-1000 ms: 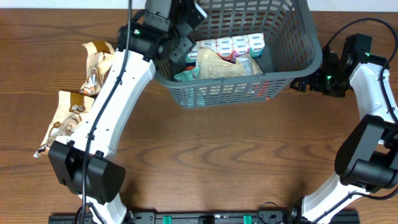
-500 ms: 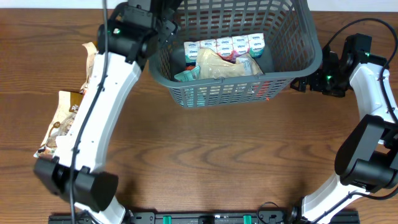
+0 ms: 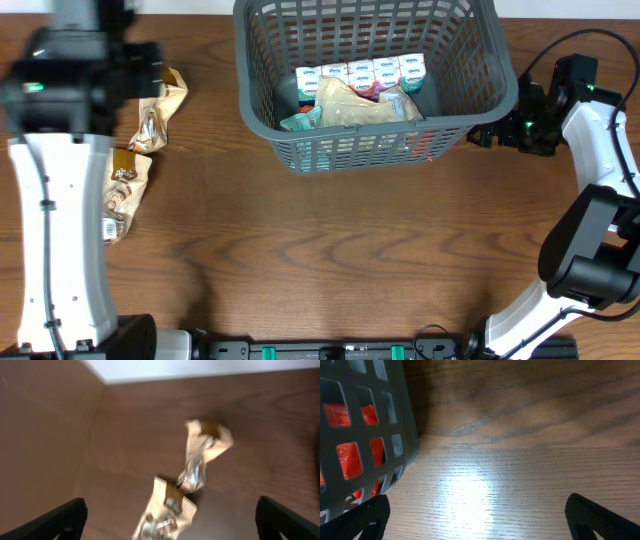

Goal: Pack container
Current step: 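Move left gripper back to the upper brown snack pouch and grasp it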

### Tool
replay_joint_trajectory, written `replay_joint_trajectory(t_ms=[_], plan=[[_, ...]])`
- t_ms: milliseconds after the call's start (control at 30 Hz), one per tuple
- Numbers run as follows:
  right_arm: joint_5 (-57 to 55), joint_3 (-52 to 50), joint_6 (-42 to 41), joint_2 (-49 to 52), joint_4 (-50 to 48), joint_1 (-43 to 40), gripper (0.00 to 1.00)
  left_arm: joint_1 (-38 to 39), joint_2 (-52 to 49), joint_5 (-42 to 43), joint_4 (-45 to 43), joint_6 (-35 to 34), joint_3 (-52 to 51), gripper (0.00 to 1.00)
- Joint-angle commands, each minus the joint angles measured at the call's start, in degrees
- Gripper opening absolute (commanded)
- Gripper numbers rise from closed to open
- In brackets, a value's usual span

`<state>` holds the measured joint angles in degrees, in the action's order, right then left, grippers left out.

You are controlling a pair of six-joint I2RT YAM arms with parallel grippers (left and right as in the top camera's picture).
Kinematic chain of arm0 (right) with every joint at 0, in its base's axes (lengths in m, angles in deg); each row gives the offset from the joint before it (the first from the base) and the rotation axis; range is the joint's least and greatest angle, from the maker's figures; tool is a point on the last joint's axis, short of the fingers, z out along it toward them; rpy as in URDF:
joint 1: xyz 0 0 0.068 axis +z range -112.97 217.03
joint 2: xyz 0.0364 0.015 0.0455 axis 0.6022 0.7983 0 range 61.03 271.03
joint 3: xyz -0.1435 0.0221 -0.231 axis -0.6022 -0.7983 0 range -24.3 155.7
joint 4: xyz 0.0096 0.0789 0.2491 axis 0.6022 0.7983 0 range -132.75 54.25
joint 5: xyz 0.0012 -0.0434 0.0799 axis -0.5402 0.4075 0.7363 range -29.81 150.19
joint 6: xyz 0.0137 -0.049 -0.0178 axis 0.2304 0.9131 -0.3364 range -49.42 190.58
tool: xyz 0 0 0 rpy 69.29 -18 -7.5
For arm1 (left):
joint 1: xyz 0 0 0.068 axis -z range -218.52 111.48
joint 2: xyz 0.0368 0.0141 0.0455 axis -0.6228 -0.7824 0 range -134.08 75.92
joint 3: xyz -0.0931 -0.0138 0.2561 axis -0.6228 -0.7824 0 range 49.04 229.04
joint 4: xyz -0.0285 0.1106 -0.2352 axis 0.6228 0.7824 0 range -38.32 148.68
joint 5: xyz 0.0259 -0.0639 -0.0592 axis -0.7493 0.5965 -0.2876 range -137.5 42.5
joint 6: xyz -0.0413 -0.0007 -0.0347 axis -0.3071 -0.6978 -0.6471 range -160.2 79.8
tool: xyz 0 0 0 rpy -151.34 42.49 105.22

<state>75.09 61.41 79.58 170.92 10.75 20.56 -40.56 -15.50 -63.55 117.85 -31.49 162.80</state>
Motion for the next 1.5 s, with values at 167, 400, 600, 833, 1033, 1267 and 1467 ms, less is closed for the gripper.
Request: replay_joint_trajectory(t_ms=[167, 400, 600, 833, 1033, 1267, 1467], plan=[[-0.1, -0.1, -0.2, 0.0, -0.2, 0.4, 0.99, -13.7, -10.0, 18.8, -0.3, 3.3, 0.3, 0.98], [-0.1, -0.1, -0.2, 0.0, -0.2, 0.4, 0.99, -14.2, -20.3, 20.0, -2.4, 5.3, 0.3, 0.98], [-0.1, -0.1, -0.2, 0.0, -0.2, 0.4, 0.99, -13.8, -28.1, 20.1, -2.6, 7.0, 0.3, 0.98], [-0.1, -0.1, -0.2, 0.0, -0.2, 0.4, 0.99, -13.8, -35.2, 20.2, -2.6, 9.0, 0.3, 0.98], [-0.1, -0.1, -0.2, 0.0, -0.3, 0.4, 0.99, -13.4, -39.9, 20.2, -2.6, 9.7, 0.2, 0.98], [-0.1, -0.1, -0.1, 0.0, -0.3, 0.4, 0.99, -11.5, -43.5, 20.0, -3.8, 11.9, 0.1, 0.97], [-0.1, -0.1, -0.1, 0.0, 0.2, 0.4, 0.99, -10.5, -44.9, 19.8, -5.6, 11.8, 0.1, 0.97]])
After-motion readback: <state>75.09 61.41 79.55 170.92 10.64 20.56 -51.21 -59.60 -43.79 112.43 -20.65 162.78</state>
